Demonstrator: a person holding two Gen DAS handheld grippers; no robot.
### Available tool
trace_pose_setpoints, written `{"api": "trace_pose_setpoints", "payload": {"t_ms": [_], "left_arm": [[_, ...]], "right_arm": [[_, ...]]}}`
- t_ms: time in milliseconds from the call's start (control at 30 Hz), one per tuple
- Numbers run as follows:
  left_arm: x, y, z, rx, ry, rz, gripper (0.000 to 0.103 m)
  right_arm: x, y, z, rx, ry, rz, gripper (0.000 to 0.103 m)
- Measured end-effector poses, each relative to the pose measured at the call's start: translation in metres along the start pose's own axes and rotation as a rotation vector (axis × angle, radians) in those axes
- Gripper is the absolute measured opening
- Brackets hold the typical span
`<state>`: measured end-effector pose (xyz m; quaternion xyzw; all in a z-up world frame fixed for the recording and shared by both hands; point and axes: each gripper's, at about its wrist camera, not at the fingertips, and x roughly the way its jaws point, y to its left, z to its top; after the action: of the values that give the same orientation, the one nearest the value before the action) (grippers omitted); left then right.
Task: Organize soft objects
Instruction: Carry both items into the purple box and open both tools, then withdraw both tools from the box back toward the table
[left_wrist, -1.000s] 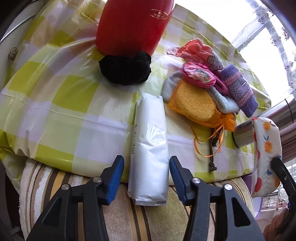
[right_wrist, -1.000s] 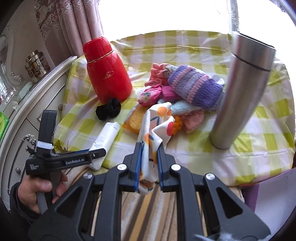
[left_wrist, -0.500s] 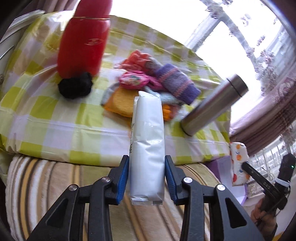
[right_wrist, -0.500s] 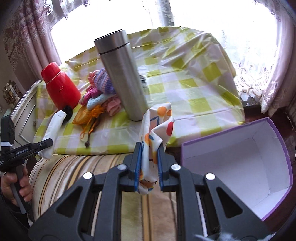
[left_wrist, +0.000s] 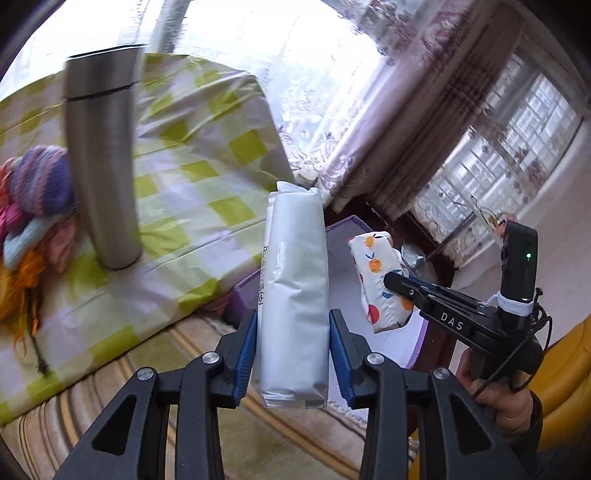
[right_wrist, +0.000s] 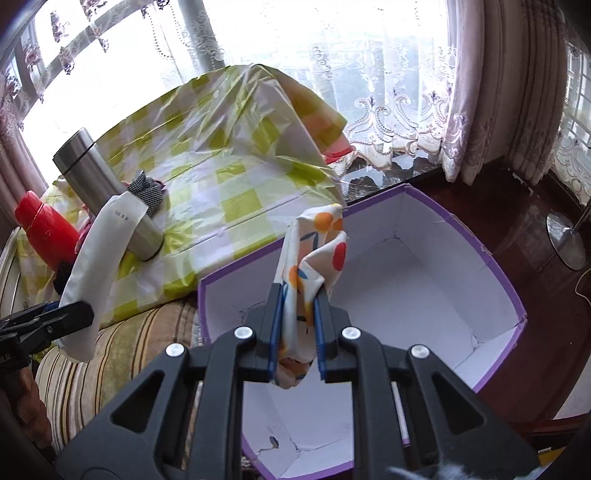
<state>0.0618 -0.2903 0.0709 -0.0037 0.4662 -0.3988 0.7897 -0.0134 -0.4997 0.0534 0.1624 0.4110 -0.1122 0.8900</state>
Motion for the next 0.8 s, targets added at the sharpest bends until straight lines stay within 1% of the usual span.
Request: {"api": "trace_pose_setpoints", "payload": {"t_ms": [100, 167, 267, 333, 367, 400, 467, 533, 567, 633, 700, 800], "left_arm": [[0.033, -0.034, 0.012, 0.072, 0.052, -0.034, 0.039], [0.054, -0.054, 0.017, 0.111, 0.079, -0.045, 0.039], [0.076, -0.074, 0.021, 0.157, 0.107, -0.062, 0.040], [0.088, -0.084, 0.024, 0.182, 0.114, -0.065, 0.043], [0.093, -0.088, 0.025, 0.193, 0.119, -0.063, 0.048], [0.096, -0.090, 0.027, 0.198, 0.118, -0.052, 0.057], [0.099, -0.092, 0.027, 0.192, 0.099, -0.026, 0.066], [0.094, -0.090, 0.026, 0.177, 0.069, -0.028, 0.066], [0.091, -0.089, 0.025, 0.185, 0.049, -0.026, 0.066], [0.083, -0.089, 0.022, 0.230, 0.019, 0.010, 0.066], [0.076, -0.086, 0.020, 0.253, -0.006, 0.047, 0.066], [0.061, -0.075, 0.015, 0.257, -0.039, 0.094, 0.066]], "right_arm": [[0.002, -0.023, 0.000, 0.041, 0.004, -0.034, 0.019], [0.002, -0.037, -0.001, 0.062, 0.003, -0.057, 0.019], [0.000, -0.054, -0.001, 0.094, -0.003, -0.087, 0.021], [-0.001, -0.064, -0.001, 0.110, -0.009, -0.103, 0.021], [0.000, -0.068, -0.001, 0.118, -0.009, -0.111, 0.021], [0.001, -0.071, 0.000, 0.127, -0.011, -0.119, 0.023], [0.002, -0.077, -0.001, 0.147, -0.012, -0.145, 0.032], [0.001, -0.080, -0.001, 0.155, -0.020, -0.161, 0.049], [0.000, -0.079, -0.001, 0.152, -0.029, -0.167, 0.052], [-0.002, -0.076, -0.001, 0.133, -0.043, -0.175, 0.057], [-0.002, -0.072, -0.001, 0.117, -0.049, -0.172, 0.059], [-0.002, -0.065, -0.001, 0.100, -0.049, -0.161, 0.060]]}}
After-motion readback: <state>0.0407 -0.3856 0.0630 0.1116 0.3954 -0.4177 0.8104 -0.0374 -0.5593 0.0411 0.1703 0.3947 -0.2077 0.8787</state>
